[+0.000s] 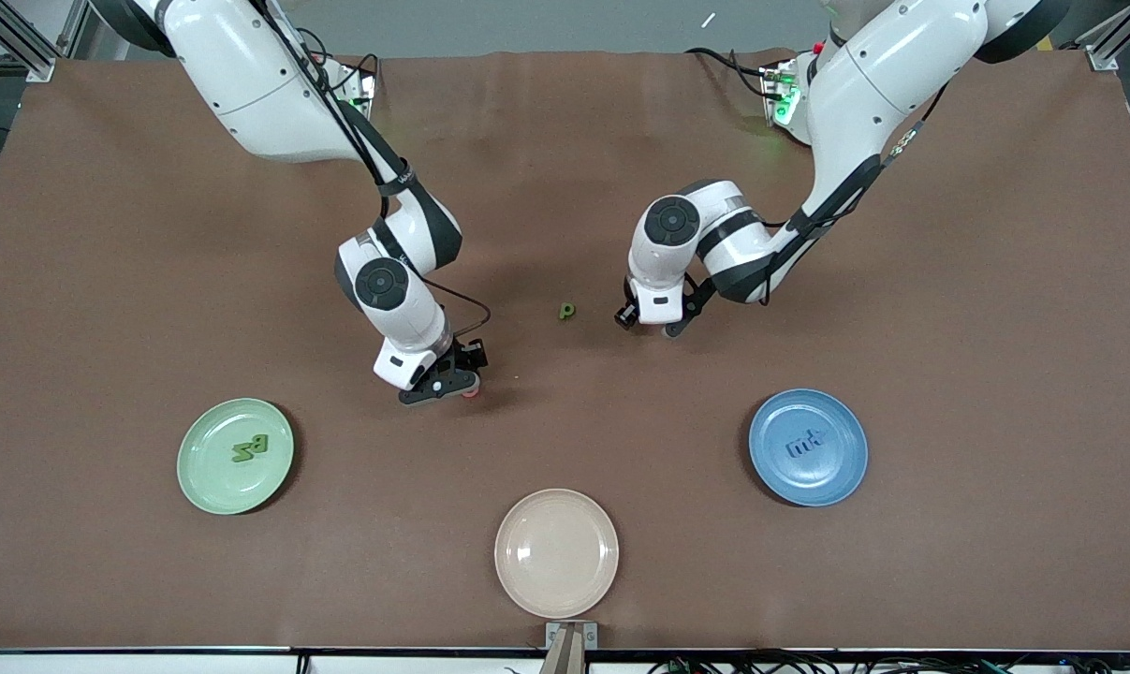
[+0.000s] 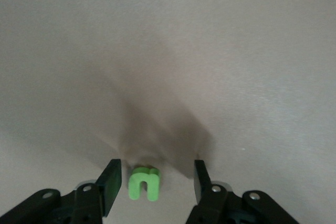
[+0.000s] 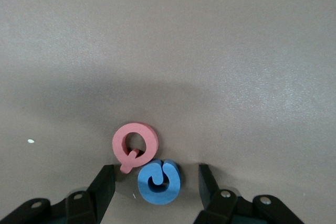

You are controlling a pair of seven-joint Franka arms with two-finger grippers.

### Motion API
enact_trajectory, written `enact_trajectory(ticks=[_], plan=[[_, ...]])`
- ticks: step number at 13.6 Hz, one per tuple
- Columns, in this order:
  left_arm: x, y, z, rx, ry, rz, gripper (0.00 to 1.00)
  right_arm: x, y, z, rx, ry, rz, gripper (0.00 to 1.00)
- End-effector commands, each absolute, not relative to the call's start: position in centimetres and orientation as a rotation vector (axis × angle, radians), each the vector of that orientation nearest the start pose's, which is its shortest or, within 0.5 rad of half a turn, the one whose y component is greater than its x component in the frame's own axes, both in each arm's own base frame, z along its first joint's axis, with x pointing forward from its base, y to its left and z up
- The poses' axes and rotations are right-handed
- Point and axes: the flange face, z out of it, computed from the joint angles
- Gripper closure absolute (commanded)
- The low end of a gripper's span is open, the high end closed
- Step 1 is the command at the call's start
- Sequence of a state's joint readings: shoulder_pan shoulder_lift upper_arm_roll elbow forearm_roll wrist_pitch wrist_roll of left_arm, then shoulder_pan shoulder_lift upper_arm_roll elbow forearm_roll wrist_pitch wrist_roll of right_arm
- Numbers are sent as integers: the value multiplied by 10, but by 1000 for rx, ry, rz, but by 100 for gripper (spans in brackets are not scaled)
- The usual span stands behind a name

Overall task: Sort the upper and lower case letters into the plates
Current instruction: 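Grasp the n with the left gripper while the right gripper grasps the G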

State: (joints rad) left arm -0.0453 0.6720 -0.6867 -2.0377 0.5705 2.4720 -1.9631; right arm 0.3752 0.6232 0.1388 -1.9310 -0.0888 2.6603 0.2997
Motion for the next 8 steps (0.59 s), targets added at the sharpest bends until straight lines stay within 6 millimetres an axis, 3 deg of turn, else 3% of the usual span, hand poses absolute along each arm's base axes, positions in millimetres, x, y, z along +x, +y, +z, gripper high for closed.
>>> enact_trajectory(ticks=[1, 5, 8], plan=[[426, -390, 170, -2836, -1355, 91, 36, 540, 307, 177, -3044, -419, -143, 50], [418, -398, 169, -2847, -1357, 99, 44, 540, 303, 178, -3050, -399, -132, 82], [413, -398, 166, -2857, -1355, 112, 69, 547, 299, 187, -3068, -240, -126, 95]])
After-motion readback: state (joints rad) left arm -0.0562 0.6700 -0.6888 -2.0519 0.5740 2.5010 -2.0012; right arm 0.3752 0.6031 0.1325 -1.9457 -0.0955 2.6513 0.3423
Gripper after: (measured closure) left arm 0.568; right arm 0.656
